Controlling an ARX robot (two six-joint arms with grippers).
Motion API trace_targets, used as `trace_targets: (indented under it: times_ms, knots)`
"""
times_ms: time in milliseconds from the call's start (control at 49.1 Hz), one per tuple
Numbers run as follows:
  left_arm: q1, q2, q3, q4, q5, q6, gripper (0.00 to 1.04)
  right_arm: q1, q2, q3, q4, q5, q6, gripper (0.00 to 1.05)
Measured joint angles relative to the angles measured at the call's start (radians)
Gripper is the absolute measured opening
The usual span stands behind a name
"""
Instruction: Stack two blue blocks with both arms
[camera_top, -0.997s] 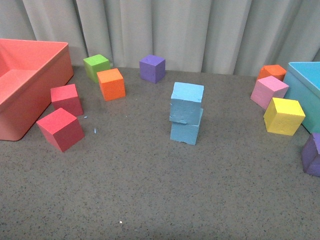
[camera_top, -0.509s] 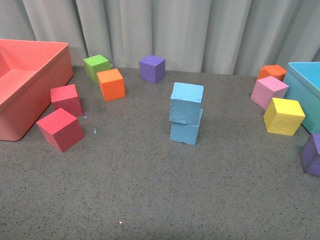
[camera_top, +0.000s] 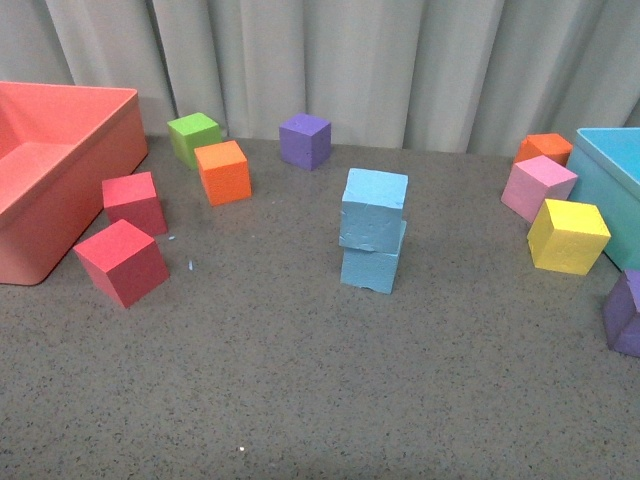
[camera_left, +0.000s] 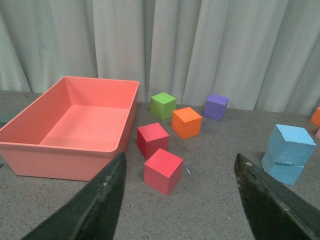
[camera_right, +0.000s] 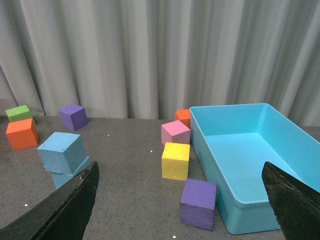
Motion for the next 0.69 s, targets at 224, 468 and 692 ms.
trace_targets:
  times_ms: [224, 468, 692]
  knots:
    - [0.000, 0.000, 0.000, 0.000, 0.000, 0.002, 0.98, 0.000, 0.000, 0.000, 0.000, 0.000, 0.000, 0.95]
    - [0.000, 0.000, 0.000, 0.000, 0.000, 0.002, 0.98, 0.000, 0.000, 0.000, 0.000, 0.000, 0.000, 0.95]
    - [0.000, 0.000, 0.000, 0.000, 0.000, 0.002, 0.98, 0.000, 0.000, 0.000, 0.000, 0.000, 0.000, 0.95]
